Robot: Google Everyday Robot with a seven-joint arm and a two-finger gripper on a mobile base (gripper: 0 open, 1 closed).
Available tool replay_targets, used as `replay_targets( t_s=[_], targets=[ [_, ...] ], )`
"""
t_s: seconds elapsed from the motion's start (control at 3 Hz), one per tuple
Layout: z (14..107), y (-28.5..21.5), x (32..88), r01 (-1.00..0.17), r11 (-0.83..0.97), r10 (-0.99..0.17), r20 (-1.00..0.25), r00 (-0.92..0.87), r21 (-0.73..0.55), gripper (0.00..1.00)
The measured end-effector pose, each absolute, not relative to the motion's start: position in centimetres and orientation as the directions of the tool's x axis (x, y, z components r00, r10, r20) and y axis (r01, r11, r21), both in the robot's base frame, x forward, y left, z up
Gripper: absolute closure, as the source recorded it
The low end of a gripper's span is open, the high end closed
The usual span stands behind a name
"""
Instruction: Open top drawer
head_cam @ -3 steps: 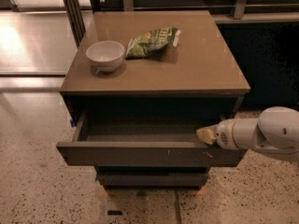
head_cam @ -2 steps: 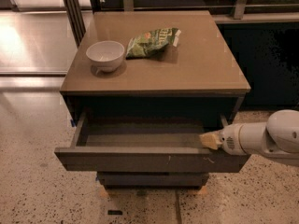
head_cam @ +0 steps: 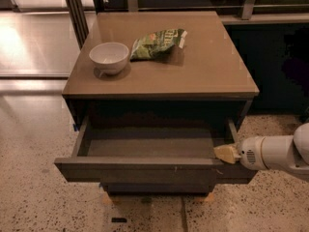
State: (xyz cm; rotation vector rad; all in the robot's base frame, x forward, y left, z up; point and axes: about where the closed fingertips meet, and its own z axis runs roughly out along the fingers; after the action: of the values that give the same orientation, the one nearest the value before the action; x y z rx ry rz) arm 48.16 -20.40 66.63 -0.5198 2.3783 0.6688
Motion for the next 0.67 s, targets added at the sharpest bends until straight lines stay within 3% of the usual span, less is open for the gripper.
replay_targets(
  t_s=[0.33,0.67],
  targets=[
    [68.78,-20.81,50.16,-0.528,0.8,-0.168,-0.739,-0.653,0.285,1.0],
    [69.19,-20.05,50.31,-0.586,0.78,-0.231,-0.768,-0.598,0.222,0.82]
  ],
)
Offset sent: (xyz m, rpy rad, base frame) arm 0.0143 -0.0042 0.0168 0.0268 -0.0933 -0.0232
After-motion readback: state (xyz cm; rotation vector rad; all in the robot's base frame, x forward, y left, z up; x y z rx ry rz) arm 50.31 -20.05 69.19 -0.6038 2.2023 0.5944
